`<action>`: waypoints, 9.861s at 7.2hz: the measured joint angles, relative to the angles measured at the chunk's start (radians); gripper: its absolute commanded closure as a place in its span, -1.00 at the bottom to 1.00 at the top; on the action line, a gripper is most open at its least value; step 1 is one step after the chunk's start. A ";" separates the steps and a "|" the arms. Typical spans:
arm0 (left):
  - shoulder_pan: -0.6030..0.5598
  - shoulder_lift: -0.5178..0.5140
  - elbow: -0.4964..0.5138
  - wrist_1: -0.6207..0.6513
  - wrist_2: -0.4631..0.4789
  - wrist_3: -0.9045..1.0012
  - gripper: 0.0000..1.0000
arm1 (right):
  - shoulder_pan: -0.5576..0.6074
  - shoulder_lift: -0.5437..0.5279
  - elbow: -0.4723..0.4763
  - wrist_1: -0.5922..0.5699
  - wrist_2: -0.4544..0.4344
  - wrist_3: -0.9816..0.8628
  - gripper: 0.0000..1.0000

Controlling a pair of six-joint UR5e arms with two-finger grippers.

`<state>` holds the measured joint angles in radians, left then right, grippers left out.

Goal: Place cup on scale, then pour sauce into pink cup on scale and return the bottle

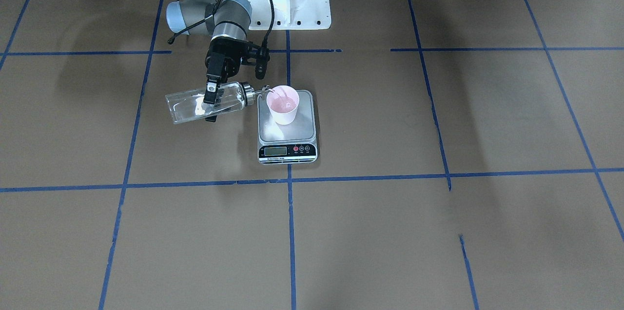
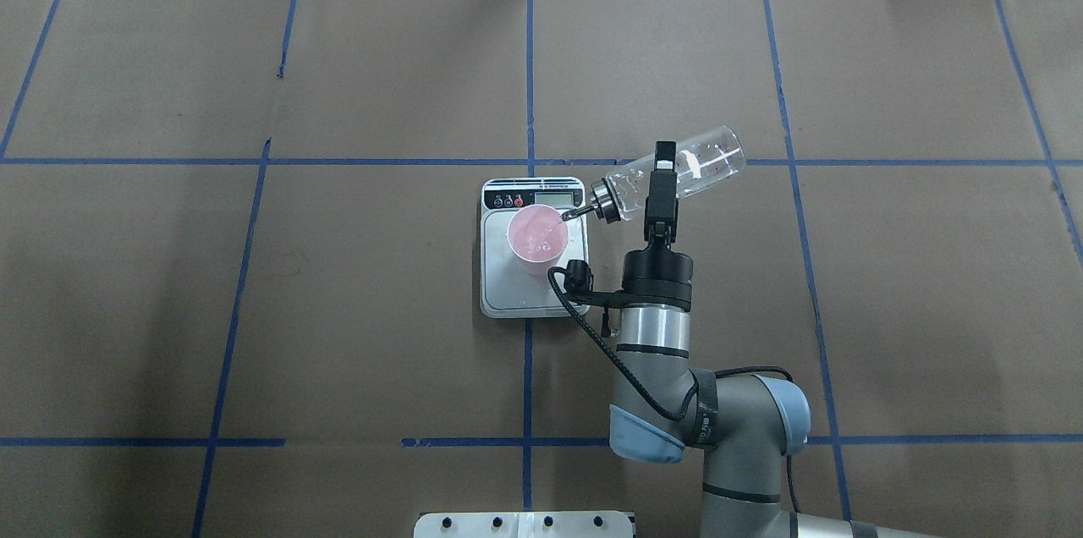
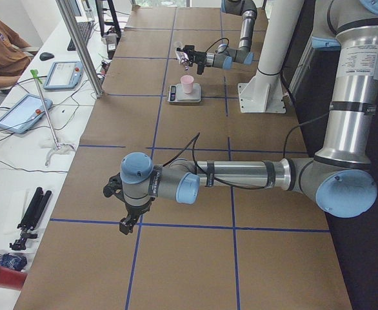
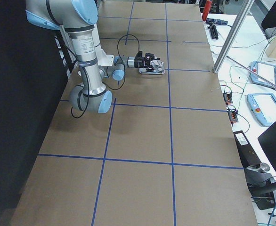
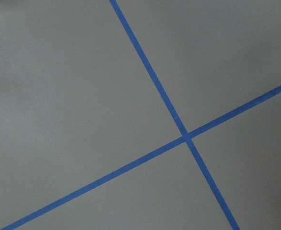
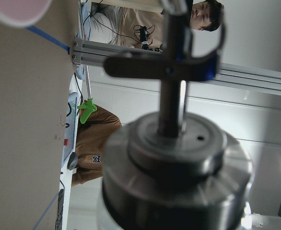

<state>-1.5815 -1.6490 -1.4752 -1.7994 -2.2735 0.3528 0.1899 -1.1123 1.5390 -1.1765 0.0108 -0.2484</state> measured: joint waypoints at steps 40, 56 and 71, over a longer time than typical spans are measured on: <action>-0.010 -0.003 -0.083 0.011 0.000 -0.001 -1.00 | 0.129 -0.447 0.425 0.403 0.688 1.134 1.00; -0.011 0.006 -0.122 0.013 0.002 -0.005 -1.00 | 0.153 -0.469 0.270 0.268 0.720 1.557 1.00; -0.009 -0.004 -0.122 0.014 0.002 -0.005 -1.00 | 0.152 -0.495 0.281 0.268 0.808 1.572 0.64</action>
<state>-1.5909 -1.6531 -1.5969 -1.7856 -2.2718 0.3482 0.3418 -1.6075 1.8203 -0.9081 0.8185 1.3241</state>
